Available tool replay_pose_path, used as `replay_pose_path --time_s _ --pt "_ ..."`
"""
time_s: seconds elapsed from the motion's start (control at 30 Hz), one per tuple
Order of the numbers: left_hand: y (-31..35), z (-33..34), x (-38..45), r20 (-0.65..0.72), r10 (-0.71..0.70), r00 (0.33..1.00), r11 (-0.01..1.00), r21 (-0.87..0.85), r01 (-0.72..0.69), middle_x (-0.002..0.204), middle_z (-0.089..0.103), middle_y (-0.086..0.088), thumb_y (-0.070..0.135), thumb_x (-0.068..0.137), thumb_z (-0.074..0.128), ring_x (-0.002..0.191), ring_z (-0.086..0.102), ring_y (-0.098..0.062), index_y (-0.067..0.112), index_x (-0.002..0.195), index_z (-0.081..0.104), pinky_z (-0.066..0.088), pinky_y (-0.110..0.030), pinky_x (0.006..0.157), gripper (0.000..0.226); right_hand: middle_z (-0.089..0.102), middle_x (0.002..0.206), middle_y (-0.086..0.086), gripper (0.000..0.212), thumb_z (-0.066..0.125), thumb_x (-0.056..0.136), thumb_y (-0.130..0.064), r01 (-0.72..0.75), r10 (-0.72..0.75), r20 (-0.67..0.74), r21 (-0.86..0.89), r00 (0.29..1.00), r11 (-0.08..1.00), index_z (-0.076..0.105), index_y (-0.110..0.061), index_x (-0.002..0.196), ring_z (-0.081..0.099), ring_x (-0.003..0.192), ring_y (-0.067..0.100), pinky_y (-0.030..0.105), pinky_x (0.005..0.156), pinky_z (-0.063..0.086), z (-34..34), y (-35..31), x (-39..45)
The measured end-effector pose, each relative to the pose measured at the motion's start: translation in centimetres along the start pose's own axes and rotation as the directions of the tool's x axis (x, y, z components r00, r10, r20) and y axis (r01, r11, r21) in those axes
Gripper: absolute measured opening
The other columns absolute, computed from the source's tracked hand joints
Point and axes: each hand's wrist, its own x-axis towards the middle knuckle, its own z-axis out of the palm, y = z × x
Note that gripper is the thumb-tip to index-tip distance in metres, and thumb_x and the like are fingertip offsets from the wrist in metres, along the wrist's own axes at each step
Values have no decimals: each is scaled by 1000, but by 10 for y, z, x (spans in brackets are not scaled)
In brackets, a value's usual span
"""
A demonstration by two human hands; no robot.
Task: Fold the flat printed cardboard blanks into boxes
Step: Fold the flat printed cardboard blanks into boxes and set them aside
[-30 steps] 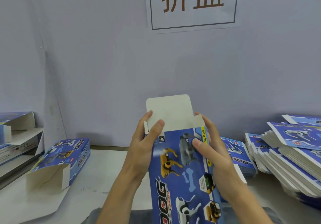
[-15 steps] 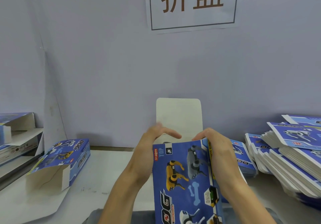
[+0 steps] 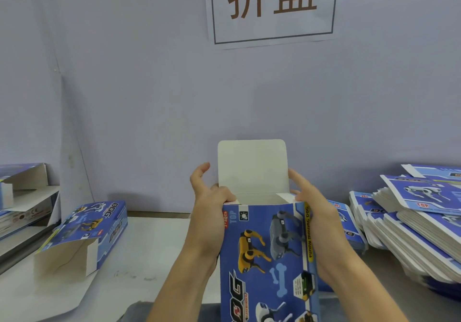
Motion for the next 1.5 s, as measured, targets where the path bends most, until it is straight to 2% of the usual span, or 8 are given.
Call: replay_pose_path --time_s 0.23,0.37,0.57,0.73,0.9,1.07,1.17,1.5 --pt "-3 0 2 -157 188 970 979 -50 -198 96 74 -7 49 94 49 88 74 -27 14 69 66 58 -33 60 46 74 95 10 37 40 96 -37 76 -88 -265 -54 960 996 62 -12 79 65 104 38 59 95 49 6 5 -1" --pt "-6 2 3 -169 167 971 986 12 -167 91 74 -14 37 98 49 84 74 -28 15 53 58 60 -38 64 50 75 102 10 43 41 100 -36 49 -49 -271 -7 961 999 65 -20 69 68 105 36 60 94 52 7 8 -4" --pt "-3 1 4 -199 128 972 991 -3 -132 107 69 -21 31 104 42 96 66 -47 7 108 61 54 -50 74 31 65 127 -15 51 52 100 -3 183 -167 97 -187 981 965 40 -25 144 59 121 32 28 94 51 -4 1 12" --pt "11 -4 0 -119 -76 990 987 -153 57 120 70 -18 41 99 48 108 66 -44 18 127 62 52 -56 93 39 75 109 -1 74 77 70 -58 157 -162 -9 -209 987 965 42 -56 135 73 99 19 42 92 54 -10 -11 -11" --pt "17 -10 1 47 -213 976 968 -125 217 117 62 -34 49 96 54 94 60 -42 2 131 58 49 -56 90 59 55 141 21 42 38 105 -4 63 -65 -8 -180 998 982 37 5 147 55 120 23 6 72 41 -23 -21 13" --pt "14 -24 7 53 -103 993 986 136 95 69 75 0 10 98 56 56 71 -14 14 103 65 53 -23 47 11 49 135 2 42 38 106 -3 -155 203 57 -458 978 875 38 -7 148 53 117 22 10 75 41 -6 -5 15" --pt "12 -27 9 125 -104 987 972 225 74 72 76 4 5 98 55 60 73 -11 18 108 63 52 -19 47 19 75 97 -2 20 49 103 -34 -331 337 -34 -306 941 893 62 -32 118 68 67 22 24 58 51 -1 -17 6" --pt "1 -14 13 226 -44 973 946 322 -32 101 70 -1 21 83 77 74 73 -8 31 108 69 54 -19 57 28 77 83 4 24 69 90 -11 -97 81 -71 -257 994 961 78 -32 89 73 68 20 32 54 58 -5 -22 -6"
